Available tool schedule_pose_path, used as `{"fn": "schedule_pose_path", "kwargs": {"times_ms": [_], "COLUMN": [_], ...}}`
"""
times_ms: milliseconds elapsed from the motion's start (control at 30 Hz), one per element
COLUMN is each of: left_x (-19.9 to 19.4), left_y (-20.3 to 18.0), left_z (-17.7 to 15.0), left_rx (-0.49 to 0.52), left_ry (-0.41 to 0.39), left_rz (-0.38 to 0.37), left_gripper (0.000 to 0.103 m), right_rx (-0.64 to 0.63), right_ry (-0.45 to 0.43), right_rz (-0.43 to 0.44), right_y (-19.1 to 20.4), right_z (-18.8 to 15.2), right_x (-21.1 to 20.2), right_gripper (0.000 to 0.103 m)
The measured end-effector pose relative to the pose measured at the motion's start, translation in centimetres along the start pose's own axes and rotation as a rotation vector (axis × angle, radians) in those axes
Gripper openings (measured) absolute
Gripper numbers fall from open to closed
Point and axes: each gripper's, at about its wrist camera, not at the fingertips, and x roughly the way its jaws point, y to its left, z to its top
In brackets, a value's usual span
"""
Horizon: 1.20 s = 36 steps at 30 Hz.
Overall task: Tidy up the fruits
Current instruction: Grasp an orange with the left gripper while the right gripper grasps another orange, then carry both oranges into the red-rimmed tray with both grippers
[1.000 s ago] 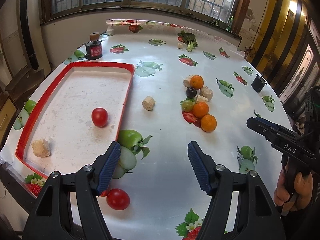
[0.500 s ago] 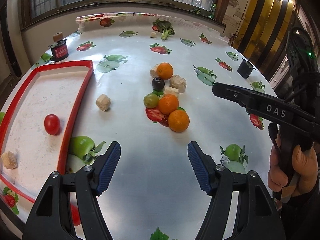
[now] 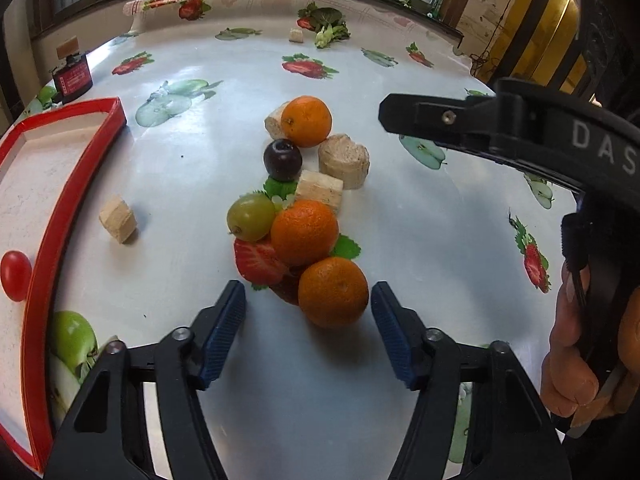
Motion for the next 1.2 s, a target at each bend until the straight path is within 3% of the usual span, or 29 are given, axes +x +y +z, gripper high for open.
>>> {"fn": "schedule_pose_path", "kwargs": {"times_ms": [33,267,400,433,500,533,1200], "left_x": [-0.1,-2.7,-3.9,-4.2,-4.5,-4.7,-9.5], "left_y": [0.3,3.5,4.8,5.0,5.3,5.4,8.0], "left_z": [0.0,-0.9,-1.1,-1.1,-1.0,-1.1,-2.2], "left_rx": [-0.001,-0.043,-0.064,-0.069,-0.072,-0.076,-0.113], "left_ry": [0.007,-0.013,-0.03,-0.035,-0.043,-0.045,-0.124], "left_rz": [-0.039,-0.046,-0.033,-0.033,-0.032,-0.032,0.003], "left_gripper": [0.028,0.029,0.029,0.029,0.029,0.029,0.029], "right_rx": [0.0,-0.037,-0.073,-0.084,-0.103,-0.105,-0.108], "right_ry": [0.004,0.044,0.063,0.059,0.052,0.053,-0.048], "right_rz": [0.005,0.043,0.02,0.01,-0.021,-0.023,0.097], "right_y": [0.0,1.9,3.3,3.4,3.8,3.8,7.5], "right_z": [0.2,1.3,1.6,1.6,1.6,1.7,-2.0], "right_x": [0.4,4.1,6.3,6.7,7.0,6.9,-1.4], "right_gripper": [0.054,0.054,0.053,0.049,0.031,0.03,0.026]}}
